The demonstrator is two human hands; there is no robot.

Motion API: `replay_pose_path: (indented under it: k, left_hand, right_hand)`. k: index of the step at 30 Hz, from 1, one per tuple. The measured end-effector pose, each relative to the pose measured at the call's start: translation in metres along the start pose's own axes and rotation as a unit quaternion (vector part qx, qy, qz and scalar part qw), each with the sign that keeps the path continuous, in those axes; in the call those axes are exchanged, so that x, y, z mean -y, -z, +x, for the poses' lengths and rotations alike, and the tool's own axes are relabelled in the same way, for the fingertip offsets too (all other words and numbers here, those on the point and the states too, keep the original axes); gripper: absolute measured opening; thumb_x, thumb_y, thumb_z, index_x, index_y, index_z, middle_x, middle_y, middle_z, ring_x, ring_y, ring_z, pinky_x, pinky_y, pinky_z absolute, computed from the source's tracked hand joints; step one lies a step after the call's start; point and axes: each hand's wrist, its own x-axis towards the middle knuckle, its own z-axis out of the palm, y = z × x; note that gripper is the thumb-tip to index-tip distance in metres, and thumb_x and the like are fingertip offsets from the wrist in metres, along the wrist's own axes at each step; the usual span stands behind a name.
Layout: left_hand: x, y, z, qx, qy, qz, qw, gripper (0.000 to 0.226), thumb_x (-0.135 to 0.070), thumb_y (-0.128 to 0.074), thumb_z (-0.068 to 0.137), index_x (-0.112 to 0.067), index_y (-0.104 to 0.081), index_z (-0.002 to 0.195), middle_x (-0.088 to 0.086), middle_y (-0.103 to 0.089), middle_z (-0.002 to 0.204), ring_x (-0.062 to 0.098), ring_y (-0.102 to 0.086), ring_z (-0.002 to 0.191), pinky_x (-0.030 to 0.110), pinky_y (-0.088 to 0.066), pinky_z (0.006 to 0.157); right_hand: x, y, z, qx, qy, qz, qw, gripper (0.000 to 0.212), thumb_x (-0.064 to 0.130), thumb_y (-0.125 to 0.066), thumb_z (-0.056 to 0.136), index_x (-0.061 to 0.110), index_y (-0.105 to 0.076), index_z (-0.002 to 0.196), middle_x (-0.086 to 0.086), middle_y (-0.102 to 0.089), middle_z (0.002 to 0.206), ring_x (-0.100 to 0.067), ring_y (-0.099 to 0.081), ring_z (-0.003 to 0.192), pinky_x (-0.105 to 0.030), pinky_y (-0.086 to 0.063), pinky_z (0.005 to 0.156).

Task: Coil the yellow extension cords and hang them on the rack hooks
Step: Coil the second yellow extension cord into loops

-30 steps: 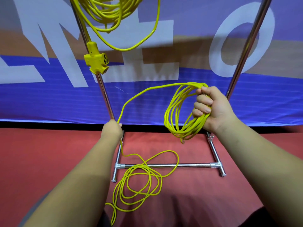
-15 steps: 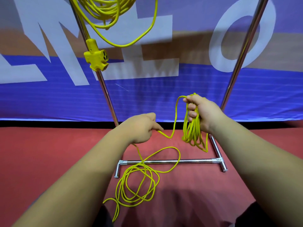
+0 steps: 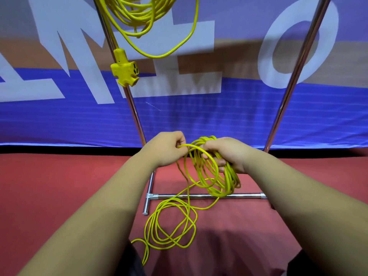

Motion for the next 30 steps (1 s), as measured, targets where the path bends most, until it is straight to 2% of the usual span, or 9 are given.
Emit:
replay_pose_path:
  k: [5,8,10,14,18,20,23,27,30]
  left_hand:
    - [0.048,-0.01,0.003,0.184,0.073,-0.035,0.98,0.013,-0.036,-0.073,0.093,-0.027,-0.065,0.091,-0.005,-0.068,0.088,0.017,-0.059,0.081,0.041,-0.054,0.085]
    - [0.065,-0.016,0.001,0.238,0.061,-0.076,0.966,0.006,-0.031,-0.071,0.098,-0.027,-0.067,0.099,-0.001,-0.075,0.104,0.017,-0.066,0.094,0.043,-0.052,0.097]
    - [0.066,-0.014,0.001,0.216,0.047,-0.106,0.97,0.004,-0.026,-0.069,0.1,-0.029,-0.069,0.098,-0.007,-0.076,0.097,0.007,-0.065,0.087,0.035,-0.052,0.089]
    - [0.051,-0.002,0.009,0.126,0.005,-0.113,0.986,0.013,-0.025,-0.064,0.102,-0.035,-0.072,0.103,-0.014,-0.07,0.083,0.005,-0.058,0.074,0.029,-0.048,0.077]
    - [0.032,0.006,0.012,0.098,-0.084,-0.083,0.988,0.022,-0.027,-0.066,0.102,-0.039,-0.075,0.117,-0.013,-0.068,0.098,0.001,-0.061,0.094,0.021,-0.045,0.087]
    - [0.023,0.007,0.015,0.086,-0.118,-0.087,0.985,0.024,-0.029,-0.067,0.101,-0.04,-0.076,0.12,-0.007,-0.062,0.093,0.005,-0.06,0.092,0.019,-0.043,0.083]
    - [0.01,0.006,0.015,0.076,-0.141,-0.1,0.982,0.025,-0.034,-0.066,0.101,-0.047,-0.074,0.121,-0.006,-0.056,0.089,0.006,-0.058,0.085,0.022,-0.045,0.081]
    - [-0.003,0.002,0.007,0.056,-0.108,-0.142,0.982,0.017,-0.036,-0.064,0.101,-0.041,-0.063,0.118,-0.007,-0.063,0.091,0.012,-0.068,0.072,0.037,-0.055,0.076]
    - [0.0,0.0,0.006,0.049,-0.064,-0.161,0.984,0.022,-0.046,-0.069,0.096,-0.033,-0.057,0.109,-0.004,-0.064,0.083,0.012,-0.063,0.062,0.045,-0.056,0.071]
  right_hand:
    - [0.007,-0.006,-0.005,-0.013,0.001,-0.01,1.0,0.031,0.026,-0.06,0.095,0.014,-0.061,0.066,-0.007,-0.026,0.049,-0.021,-0.023,0.042,-0.026,-0.027,0.044]
    - [0.005,-0.001,-0.003,-0.004,-0.011,0.011,1.0,0.032,0.03,-0.063,0.093,0.015,-0.057,0.065,-0.012,-0.015,0.069,-0.019,-0.016,0.049,-0.028,-0.025,0.044]
    - [0.006,0.002,-0.004,0.007,-0.022,0.009,1.0,0.029,0.031,-0.063,0.092,0.015,-0.056,0.069,-0.016,-0.014,0.078,-0.018,-0.018,0.05,-0.027,-0.026,0.044]
    - [0.007,0.008,-0.006,-0.007,-0.041,0.034,0.999,0.021,0.026,-0.057,0.099,0.015,-0.059,0.082,-0.003,-0.053,0.064,-0.015,-0.048,0.05,-0.024,-0.037,0.045]
    - [0.006,0.011,-0.004,-0.027,-0.066,0.084,0.994,0.022,0.027,-0.056,0.101,0.015,-0.067,0.086,0.0,-0.066,0.069,-0.016,-0.071,0.068,-0.026,-0.051,0.055]
    - [0.006,0.011,-0.003,-0.033,-0.082,0.096,0.991,0.019,0.028,-0.058,0.1,0.015,-0.072,0.097,-0.002,-0.074,0.078,-0.014,-0.07,0.062,-0.03,-0.056,0.061]
    - [0.006,0.01,-0.004,-0.02,-0.083,0.09,0.992,0.022,0.026,-0.055,0.1,0.018,-0.069,0.115,-0.004,-0.08,0.094,-0.01,-0.053,0.047,-0.027,-0.052,0.055]
    - [0.006,0.008,-0.003,-0.022,-0.054,0.105,0.993,0.017,0.022,-0.054,0.102,0.016,-0.066,0.112,-0.004,-0.077,0.085,-0.011,-0.058,0.051,-0.024,-0.045,0.045]
    - [0.009,0.008,-0.002,-0.019,-0.02,0.092,0.995,0.014,0.02,-0.056,0.102,0.012,-0.065,0.108,-0.003,-0.071,0.079,-0.011,-0.053,0.052,-0.024,-0.039,0.041]
